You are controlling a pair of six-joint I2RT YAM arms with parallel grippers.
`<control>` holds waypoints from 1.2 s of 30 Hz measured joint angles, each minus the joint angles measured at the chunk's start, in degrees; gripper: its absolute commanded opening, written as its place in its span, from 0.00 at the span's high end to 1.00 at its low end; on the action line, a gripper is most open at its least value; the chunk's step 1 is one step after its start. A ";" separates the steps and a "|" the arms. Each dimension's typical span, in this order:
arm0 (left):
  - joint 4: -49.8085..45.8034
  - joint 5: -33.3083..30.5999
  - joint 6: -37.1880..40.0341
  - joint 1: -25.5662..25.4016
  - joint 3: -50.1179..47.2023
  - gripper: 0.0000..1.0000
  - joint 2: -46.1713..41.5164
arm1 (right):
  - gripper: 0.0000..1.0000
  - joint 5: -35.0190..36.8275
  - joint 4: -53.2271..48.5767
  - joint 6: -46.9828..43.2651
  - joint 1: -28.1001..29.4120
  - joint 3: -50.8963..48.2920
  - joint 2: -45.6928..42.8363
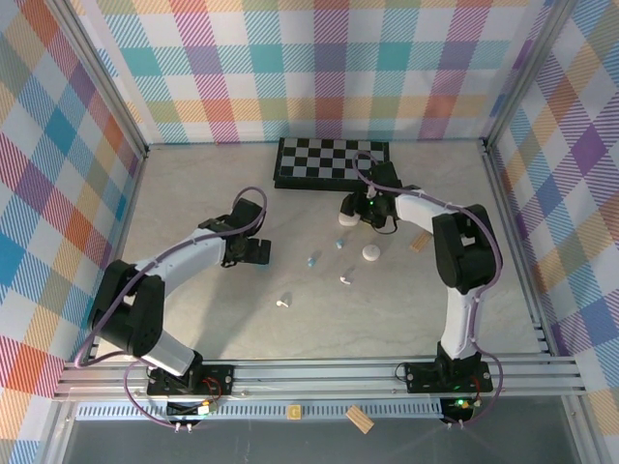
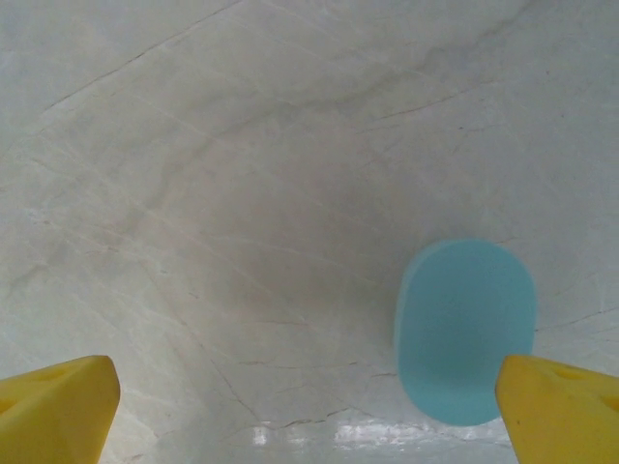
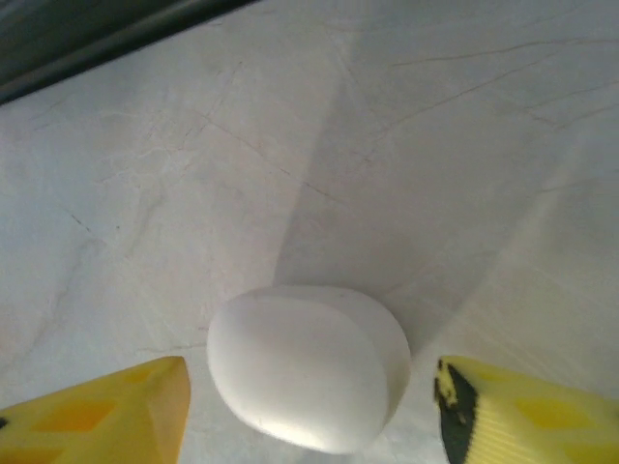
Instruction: Insert the wireless bluetooth earbuds into the charging case
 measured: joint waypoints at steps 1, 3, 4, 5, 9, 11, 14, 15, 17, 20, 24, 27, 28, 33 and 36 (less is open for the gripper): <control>-0.22 0.39 0.37 0.00 0.70 0.09 0.74 | 0.27 0.48 -0.59 -0.59 -0.02 -0.17 -1.49; -0.37 1.22 0.70 -0.11 1.75 0.14 2.14 | 0.27 1.18 -1.27 -1.38 -0.02 -0.79 -4.70; -0.46 1.68 0.90 -0.35 2.23 0.17 2.93 | 0.27 1.42 -1.42 -1.77 -0.02 -1.25 -6.62; -0.50 2.03 1.25 -0.61 2.75 0.18 3.87 | 0.27 1.49 -1.49 -2.05 -0.07 -1.77 -8.48; -0.55 3.32 1.92 -2.75 4.92 0.19 7.80 | 0.27 1.66 -1.49 -2.34 -0.07 -3.72 -13.14; -0.50 4.02 2.08 -3.78 5.57 0.20 9.40 | 0.27 1.68 -1.51 -2.64 -0.07 -4.66 -13.88; -0.55 5.09 2.08 -4.52 5.66 0.33 10.69 | 0.27 1.86 -1.70 -2.99 -0.07 -6.29 -14.05; -0.55 5.35 2.16 -4.55 5.66 0.33 10.95 | 0.27 1.88 -1.95 -3.10 -0.07 -6.88 -14.05; -0.55 5.73 2.05 -4.59 5.64 0.34 11.10 | 0.27 1.90 -2.56 -3.13 -0.07 -7.74 -14.05; -0.50 6.19 1.84 -4.59 5.40 0.38 11.10 | 0.27 1.90 -2.89 -3.13 -0.07 -8.07 -14.05; -0.52 6.36 1.81 -4.59 4.61 0.38 11.10 | 0.26 1.86 -2.84 -3.13 -0.09 -8.07 -14.16; -0.59 6.36 1.81 -4.59 4.26 0.42 11.10 | 0.26 1.86 -2.84 -3.13 -0.11 -8.07 -14.16; -0.55 6.34 1.70 -4.59 4.26 0.46 11.10 | 0.26 1.84 -2.84 -3.13 -0.11 -8.07 -14.16; -0.37 6.34 1.38 -4.59 3.50 0.58 11.08 | 0.26 1.84 -2.89 -3.10 -0.11 -8.07 -14.36; -0.11 6.32 1.38 -4.59 3.21 0.59 10.80 | 0.26 1.57 -2.89 -3.08 -0.11 -8.07 -14.95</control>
